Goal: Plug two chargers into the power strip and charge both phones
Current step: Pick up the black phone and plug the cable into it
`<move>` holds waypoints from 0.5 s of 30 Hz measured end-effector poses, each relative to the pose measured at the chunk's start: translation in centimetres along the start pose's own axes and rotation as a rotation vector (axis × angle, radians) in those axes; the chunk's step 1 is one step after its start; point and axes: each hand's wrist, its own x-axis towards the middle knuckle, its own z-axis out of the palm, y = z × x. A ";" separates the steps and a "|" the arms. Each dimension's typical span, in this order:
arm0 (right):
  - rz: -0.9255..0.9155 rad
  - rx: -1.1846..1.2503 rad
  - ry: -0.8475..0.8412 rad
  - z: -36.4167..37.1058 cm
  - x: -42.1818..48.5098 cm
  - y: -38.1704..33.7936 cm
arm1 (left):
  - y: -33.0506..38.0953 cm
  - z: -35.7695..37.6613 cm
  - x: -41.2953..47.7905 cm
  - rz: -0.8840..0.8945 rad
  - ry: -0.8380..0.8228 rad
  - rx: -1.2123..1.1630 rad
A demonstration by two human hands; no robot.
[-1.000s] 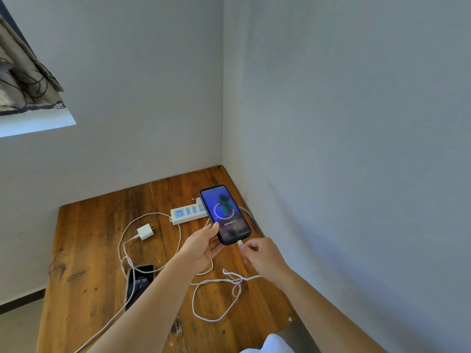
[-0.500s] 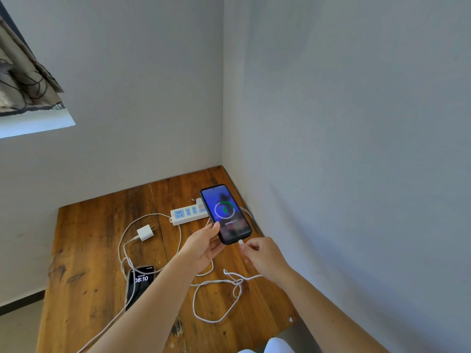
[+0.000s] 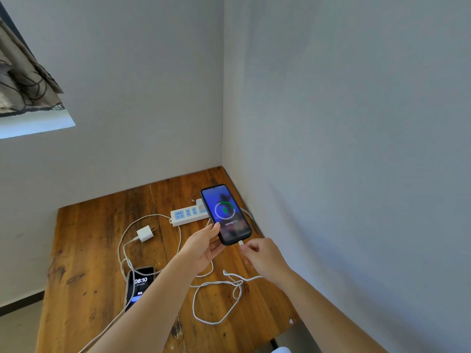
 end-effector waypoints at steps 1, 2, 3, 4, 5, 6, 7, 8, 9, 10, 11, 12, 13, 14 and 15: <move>0.003 -0.001 -0.002 0.0 0.0 0.0 | 0.0 0.0 0.0 -0.001 -0.004 -0.002; 0.006 -0.002 -0.003 -0.1 0.0 0.0 | -0.1 0.0 0.0 -0.001 -0.008 -0.001; 0.008 -0.001 -0.005 -0.1 0.0 0.0 | -0.1 0.0 0.0 0.000 -0.012 0.001; 0.010 -0.001 -0.007 -0.1 0.0 0.0 | -0.1 0.0 0.0 0.001 -0.015 0.004; 0.013 -0.002 -0.008 -0.1 0.0 0.0 | -0.1 0.0 0.0 0.002 -0.017 0.006; 0.015 -0.002 -0.008 -0.1 -0.1 0.0 | -0.2 0.1 0.0 0.001 -0.015 0.007; 0.017 -0.001 -0.009 -0.1 -0.1 -0.1 | -0.2 0.1 0.0 0.001 -0.013 0.006; 0.018 0.001 -0.011 -0.1 -0.1 -0.1 | -0.2 0.1 0.0 0.000 -0.011 0.007; 0.018 0.004 -0.014 -0.1 -0.1 -0.1 | -0.1 0.1 0.0 -0.001 -0.012 0.012; 0.019 0.006 -0.018 -0.2 -0.1 0.0 | -0.1 0.0 0.1 -0.002 -0.014 0.018; 0.021 0.008 -0.024 -0.2 -0.1 0.0 | -0.1 0.0 0.1 -0.003 -0.017 0.023; 0.023 0.009 -0.029 -0.2 -0.2 0.0 | -0.2 -0.1 0.1 -0.005 -0.020 0.026; 0.025 0.010 -0.033 -0.2 -0.1 0.0 | -0.2 -0.1 0.1 -0.006 -0.023 0.029; 0.027 0.011 -0.036 -0.3 -0.2 0.0 | -0.2 -0.1 0.1 -0.007 -0.023 0.030; 0.029 0.011 -0.037 -0.3 -0.2 0.0 | -0.2 -0.1 0.1 -0.009 -0.020 0.030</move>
